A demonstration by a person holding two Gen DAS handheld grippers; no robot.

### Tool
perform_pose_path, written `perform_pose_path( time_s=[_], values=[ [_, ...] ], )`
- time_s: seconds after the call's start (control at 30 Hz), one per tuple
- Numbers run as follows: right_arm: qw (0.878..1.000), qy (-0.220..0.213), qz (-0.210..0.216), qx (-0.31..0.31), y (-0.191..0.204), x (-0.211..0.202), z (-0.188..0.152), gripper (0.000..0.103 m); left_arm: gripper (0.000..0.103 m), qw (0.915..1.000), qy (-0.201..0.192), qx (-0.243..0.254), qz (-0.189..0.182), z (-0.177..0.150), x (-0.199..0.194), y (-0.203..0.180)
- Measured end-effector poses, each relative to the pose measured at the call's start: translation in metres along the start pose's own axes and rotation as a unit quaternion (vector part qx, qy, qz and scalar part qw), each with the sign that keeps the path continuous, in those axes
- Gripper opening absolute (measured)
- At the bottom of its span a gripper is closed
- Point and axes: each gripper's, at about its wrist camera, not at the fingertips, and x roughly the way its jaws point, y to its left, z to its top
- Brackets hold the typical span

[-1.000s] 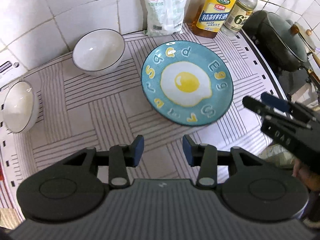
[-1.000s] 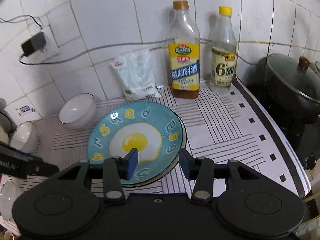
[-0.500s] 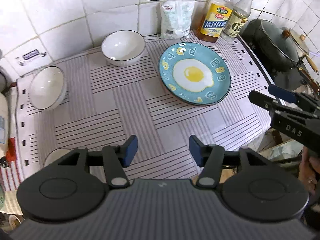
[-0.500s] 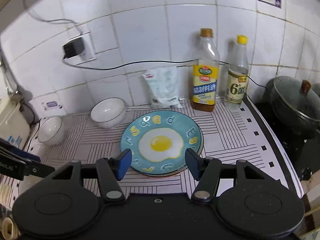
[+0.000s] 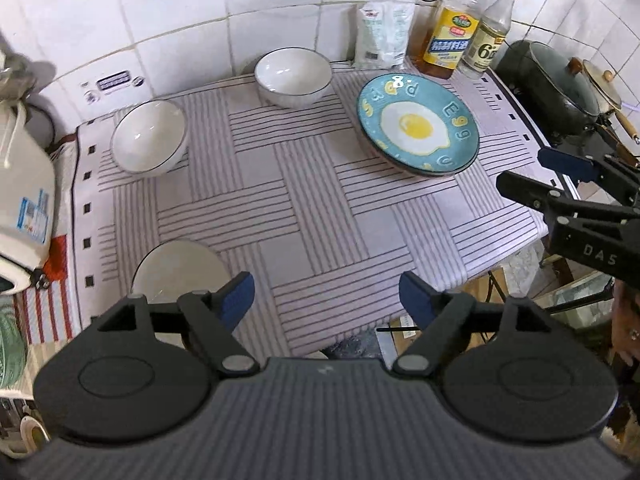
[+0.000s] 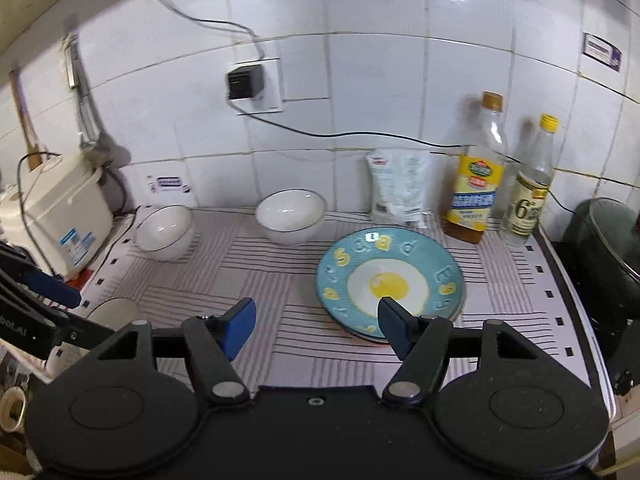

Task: Organize plates and bowls
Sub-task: 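Move both tools to the large white bowl and grip its rim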

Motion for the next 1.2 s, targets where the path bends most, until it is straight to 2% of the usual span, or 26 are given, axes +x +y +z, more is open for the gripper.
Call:
perform_pose_path(
  time_s=[0.13,0.2,0.3,0.5,0.63,0.73,0.83,0.93,1.07,1.13,1.2],
  values=[
    [1.0,-0.002,0.019,-0.013,0.016,-0.002,-0.002,0.077,0.083,0.9999,-0.001,-0.009,0.004,-0.012,-0.004,0.016],
    [0.999,-0.003,0.029,-0.015,0.022,0.0,-0.004,0.088,0.085,0.9998,-0.003,-0.016,0.009,-0.018,-0.006,0.026],
    [0.998,-0.013,0.052,-0.017,0.034,0.002,-0.009,0.089,0.085,0.9993,-0.008,-0.033,0.015,-0.028,-0.007,0.044],
    [0.994,-0.023,0.105,-0.01,0.056,0.023,-0.02,0.093,0.085,0.9964,-0.052,-0.057,0.037,-0.05,-0.008,0.081],
    [0.991,-0.026,0.126,-0.028,0.08,0.043,-0.025,0.093,0.085,0.9943,-0.05,-0.089,0.031,-0.058,0.0,0.111],
    [0.985,-0.028,0.152,-0.083,0.105,0.055,-0.029,0.095,0.084,0.9908,-0.038,-0.129,0.017,-0.062,0.01,0.137],
    [0.976,-0.025,0.182,-0.116,0.125,0.069,-0.038,0.096,0.082,0.983,-0.034,-0.179,0.023,-0.066,0.02,0.161],
    [0.968,-0.015,0.199,-0.155,0.15,0.092,-0.05,0.096,0.082,0.9799,-0.028,-0.196,0.023,-0.068,0.031,0.176],
    [0.957,0.012,0.2,-0.209,0.181,0.121,-0.07,0.096,0.079,0.9755,-0.011,-0.219,0.016,-0.069,0.055,0.193],
    [0.95,0.024,0.218,-0.223,0.189,0.132,-0.079,0.096,0.075,0.9748,-0.006,-0.222,0.015,-0.069,0.068,0.198],
    [0.948,0.031,0.221,-0.226,0.194,0.145,-0.086,0.096,0.073,0.9732,0.0,-0.23,0.011,-0.068,0.08,0.201]
  ],
)
